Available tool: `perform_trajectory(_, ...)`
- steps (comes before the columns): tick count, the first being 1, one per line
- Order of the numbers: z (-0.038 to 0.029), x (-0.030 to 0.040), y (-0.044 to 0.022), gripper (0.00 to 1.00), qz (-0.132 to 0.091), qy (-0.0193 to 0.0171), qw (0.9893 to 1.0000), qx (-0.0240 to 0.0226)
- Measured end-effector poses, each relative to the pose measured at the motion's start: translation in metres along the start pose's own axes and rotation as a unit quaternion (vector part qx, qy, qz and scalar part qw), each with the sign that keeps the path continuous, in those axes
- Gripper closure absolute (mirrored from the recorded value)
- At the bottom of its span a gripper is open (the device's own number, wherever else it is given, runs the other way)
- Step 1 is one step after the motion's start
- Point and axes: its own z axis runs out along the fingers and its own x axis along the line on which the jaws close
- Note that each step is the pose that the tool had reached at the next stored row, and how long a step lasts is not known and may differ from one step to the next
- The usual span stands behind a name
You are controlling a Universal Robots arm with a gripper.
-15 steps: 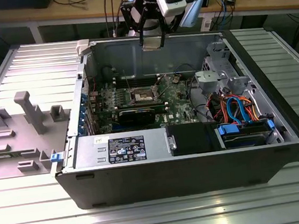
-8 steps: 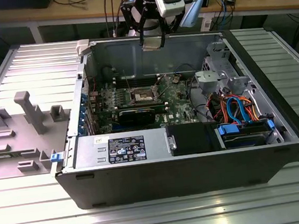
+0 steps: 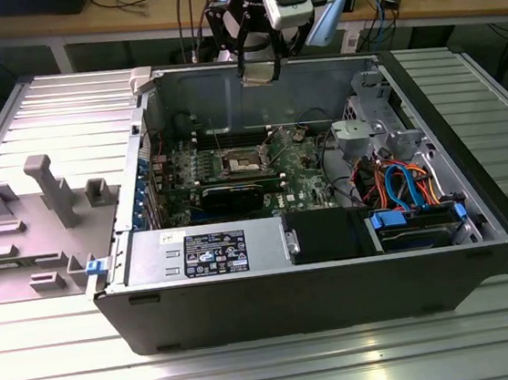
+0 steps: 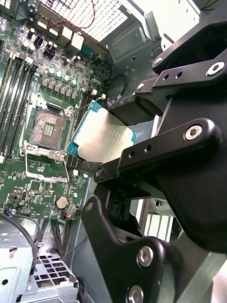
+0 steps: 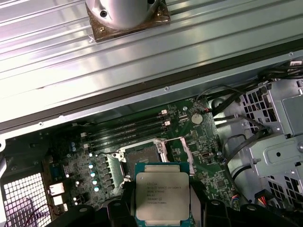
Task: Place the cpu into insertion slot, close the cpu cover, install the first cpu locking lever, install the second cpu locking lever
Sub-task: 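Place the cpu into insertion slot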
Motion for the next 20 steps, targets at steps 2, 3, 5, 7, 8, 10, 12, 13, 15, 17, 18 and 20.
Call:
perform_trajectory(2,0.0,0.0,0.0,0.45,0.0,0.0,1.0,0.0)
perform_trajectory(3,0.0,0.0,0.0,0.45,0.001,-0.0001,1.0,0.0)
perform_trajectory(5,0.0,0.0,0.0,0.45,0.002,-0.0002,1.0,0.0)
perform_trajectory(7,0.0,0.0,0.0,0.45,0.003,-0.0003,1.0,-0.0001)
perform_trajectory(8,0.0,0.0,0.0,0.45,0.004,-0.0003,1.0,-0.0001)
perform_trajectory(10,0.0,0.0,0.0,0.45,0.005,-0.0005,1.0,-0.0001)
perform_trajectory(12,0.0,0.0,0.0,0.45,0.006,-0.0006,1.0,-0.0001)
perform_trajectory(13,0.0,0.0,0.0,0.45,0.007,-0.0007,1.0,-0.0002)
perform_trajectory(15,0.0,0.0,0.0,0.45,0.008,-0.0007,1.0,-0.0002)
perform_trajectory(17,0.0,0.0,0.0,0.45,0.01,-0.0009,1.0,-0.0002)
perform_trajectory(18,0.0,0.0,0.0,0.45,0.01,-0.0009,0.9999,-0.0002)
perform_trajectory(20,0.0,0.0,0.0,0.45,0.012,-0.001,0.9999,-0.0002)
